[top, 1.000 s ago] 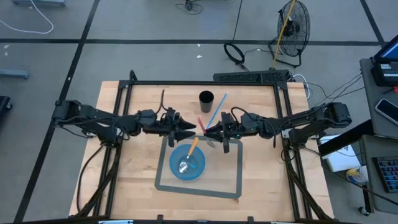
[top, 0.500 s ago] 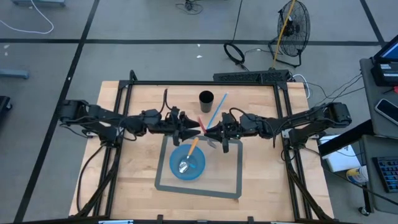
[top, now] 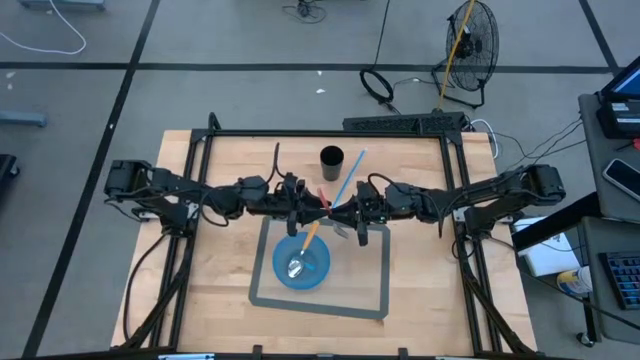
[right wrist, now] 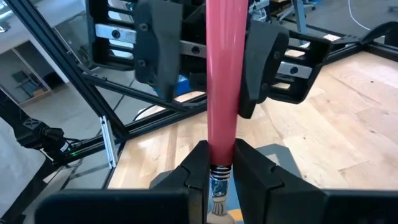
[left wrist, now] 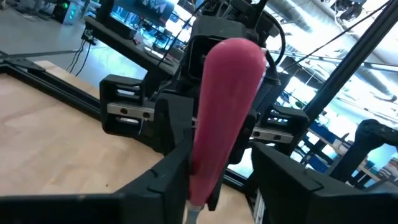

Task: Pick & Place Utensil
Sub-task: Put the pink fork into the blue bowl

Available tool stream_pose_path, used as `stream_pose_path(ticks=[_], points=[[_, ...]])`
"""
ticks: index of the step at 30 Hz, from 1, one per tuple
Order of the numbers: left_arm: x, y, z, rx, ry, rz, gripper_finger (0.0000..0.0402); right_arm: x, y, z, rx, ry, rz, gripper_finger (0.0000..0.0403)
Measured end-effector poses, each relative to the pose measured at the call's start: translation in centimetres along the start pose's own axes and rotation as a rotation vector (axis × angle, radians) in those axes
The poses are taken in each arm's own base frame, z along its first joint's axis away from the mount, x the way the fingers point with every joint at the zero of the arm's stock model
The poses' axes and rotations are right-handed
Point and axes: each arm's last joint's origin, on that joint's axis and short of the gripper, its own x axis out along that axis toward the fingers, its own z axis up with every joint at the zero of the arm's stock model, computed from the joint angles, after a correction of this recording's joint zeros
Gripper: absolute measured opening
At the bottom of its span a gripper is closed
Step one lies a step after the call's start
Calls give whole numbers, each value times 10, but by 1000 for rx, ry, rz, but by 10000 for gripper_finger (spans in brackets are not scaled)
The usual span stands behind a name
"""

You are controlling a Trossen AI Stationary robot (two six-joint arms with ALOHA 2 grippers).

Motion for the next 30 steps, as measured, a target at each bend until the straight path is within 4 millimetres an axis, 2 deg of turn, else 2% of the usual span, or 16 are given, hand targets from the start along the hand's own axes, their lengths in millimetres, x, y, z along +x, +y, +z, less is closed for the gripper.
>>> stream_pose_path(ticks=[6, 10, 19, 24, 30], points=[[0, 1, 0, 24, -1, 4, 93, 0, 0, 0, 8, 0, 4, 41], [0, 1, 0, 44, -3, 11, 64, 0, 0, 0, 16, 1, 2, 41], [0, 1, 1, 37, -8, 15, 86, 0, 0, 0, 22, 2, 2, 44], [0, 1, 1, 50, -8, 15, 61, 0, 0, 0, 34, 2, 2, 65], [0, 1, 1, 57, -14, 12, 62, 0, 0, -1, 33, 9, 2, 82]])
